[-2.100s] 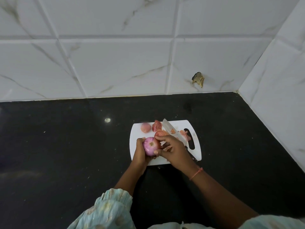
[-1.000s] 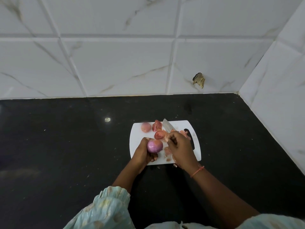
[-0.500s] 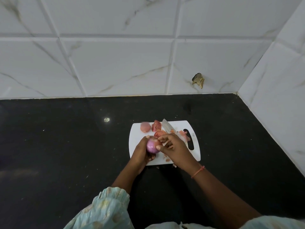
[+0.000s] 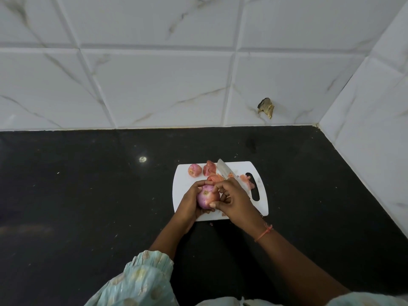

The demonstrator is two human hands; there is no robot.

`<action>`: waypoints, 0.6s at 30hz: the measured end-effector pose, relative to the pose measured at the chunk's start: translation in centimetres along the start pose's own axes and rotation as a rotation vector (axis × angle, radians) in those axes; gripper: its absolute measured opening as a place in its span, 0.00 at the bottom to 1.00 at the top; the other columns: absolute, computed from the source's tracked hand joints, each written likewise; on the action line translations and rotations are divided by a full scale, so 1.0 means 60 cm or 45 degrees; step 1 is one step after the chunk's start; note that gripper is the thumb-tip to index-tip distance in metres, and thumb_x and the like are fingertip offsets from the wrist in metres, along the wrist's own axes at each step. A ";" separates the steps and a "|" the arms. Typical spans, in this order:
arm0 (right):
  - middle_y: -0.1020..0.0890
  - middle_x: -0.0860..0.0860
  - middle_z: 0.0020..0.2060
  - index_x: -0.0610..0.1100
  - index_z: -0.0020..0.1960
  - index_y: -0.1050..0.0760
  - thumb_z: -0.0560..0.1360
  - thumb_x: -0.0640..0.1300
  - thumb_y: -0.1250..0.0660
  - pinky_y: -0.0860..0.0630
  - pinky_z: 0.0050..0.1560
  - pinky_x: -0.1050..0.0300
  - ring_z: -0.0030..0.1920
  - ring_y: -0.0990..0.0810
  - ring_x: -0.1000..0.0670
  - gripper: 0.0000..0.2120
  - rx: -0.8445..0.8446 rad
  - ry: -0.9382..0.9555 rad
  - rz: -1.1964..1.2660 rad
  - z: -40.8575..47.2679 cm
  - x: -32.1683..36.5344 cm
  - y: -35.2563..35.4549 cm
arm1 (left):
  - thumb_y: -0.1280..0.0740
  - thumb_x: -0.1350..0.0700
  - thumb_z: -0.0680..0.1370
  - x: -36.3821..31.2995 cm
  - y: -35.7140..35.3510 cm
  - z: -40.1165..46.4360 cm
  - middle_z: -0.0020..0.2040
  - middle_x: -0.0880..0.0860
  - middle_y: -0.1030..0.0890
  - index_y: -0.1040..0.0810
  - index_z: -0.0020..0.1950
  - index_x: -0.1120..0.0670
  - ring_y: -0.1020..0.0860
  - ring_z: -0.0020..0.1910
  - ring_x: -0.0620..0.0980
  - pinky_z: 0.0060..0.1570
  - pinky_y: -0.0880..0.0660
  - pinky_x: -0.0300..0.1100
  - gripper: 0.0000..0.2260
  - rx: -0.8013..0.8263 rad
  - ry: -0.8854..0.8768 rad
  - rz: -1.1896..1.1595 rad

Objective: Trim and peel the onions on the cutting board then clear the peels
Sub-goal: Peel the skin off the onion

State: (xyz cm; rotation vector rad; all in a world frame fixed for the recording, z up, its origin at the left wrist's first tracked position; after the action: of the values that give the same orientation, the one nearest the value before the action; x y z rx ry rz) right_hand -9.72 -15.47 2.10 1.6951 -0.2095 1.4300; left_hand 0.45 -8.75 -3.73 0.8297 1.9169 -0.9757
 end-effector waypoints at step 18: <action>0.23 0.51 0.50 0.52 0.52 0.24 0.67 0.40 0.22 0.18 0.44 0.54 0.44 0.21 0.56 0.18 -0.017 -0.072 0.051 0.003 -0.007 0.007 | 0.48 0.56 0.86 0.002 0.002 0.002 0.63 0.62 0.21 0.22 0.59 0.53 0.17 0.51 0.57 0.39 0.19 0.44 0.15 0.025 -0.004 -0.097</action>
State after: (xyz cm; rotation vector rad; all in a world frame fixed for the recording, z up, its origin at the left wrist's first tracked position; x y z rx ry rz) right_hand -9.98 -16.04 1.97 1.7302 -0.2851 1.4082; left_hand 0.52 -8.80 -3.93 0.7708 1.9516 -1.0418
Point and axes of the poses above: each hand's wrist, its own z-axis towards the middle knuckle, its own y-axis out of the back of the hand, x = y × z, the point moved 10 cm from there along z, towards the middle knuckle
